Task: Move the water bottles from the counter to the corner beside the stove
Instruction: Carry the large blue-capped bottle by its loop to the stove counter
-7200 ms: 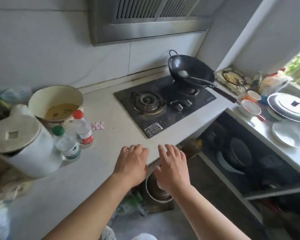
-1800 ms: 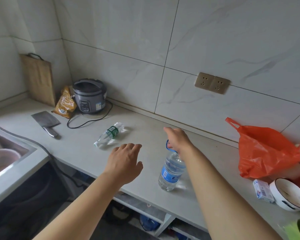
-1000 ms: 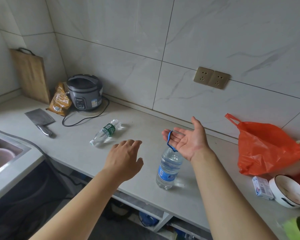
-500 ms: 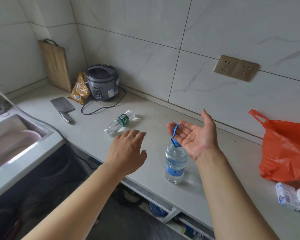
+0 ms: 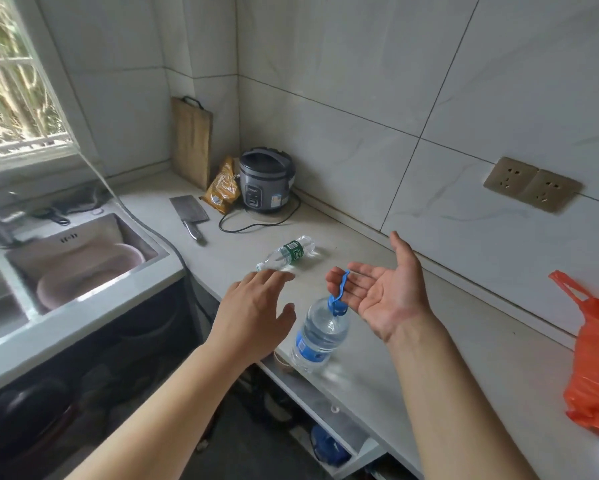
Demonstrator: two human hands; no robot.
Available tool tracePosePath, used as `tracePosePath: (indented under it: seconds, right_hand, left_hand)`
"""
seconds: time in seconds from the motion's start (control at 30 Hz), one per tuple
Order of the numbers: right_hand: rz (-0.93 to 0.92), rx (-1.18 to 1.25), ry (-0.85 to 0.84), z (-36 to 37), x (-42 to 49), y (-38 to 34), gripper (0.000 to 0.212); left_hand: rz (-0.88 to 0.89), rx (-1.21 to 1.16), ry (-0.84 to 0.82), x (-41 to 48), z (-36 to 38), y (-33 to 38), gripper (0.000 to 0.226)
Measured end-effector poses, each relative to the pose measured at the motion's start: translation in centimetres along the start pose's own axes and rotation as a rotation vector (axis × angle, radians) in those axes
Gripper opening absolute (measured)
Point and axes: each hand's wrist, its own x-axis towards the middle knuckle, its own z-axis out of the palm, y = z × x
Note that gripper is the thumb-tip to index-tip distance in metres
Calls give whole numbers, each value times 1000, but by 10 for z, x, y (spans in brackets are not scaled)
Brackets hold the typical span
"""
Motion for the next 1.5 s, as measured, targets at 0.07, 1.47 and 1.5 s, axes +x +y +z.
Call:
tracePosePath:
  seconds: [0.07, 1.47, 1.5]
  right_hand:
    - [17, -41, -41, 22, -6, 16, 84]
    - [819, -1118, -1158, 309, -266, 421, 87]
    - [841, -1133, -1184, 304, -281, 426, 88]
  left_hand:
    - [-25, 2, 8, -11, -14, -18, 48]
    - [-1532, 458, 695, -509, -223, -78, 43]
    - [-1568, 472, 717, -522, -225, -66, 43]
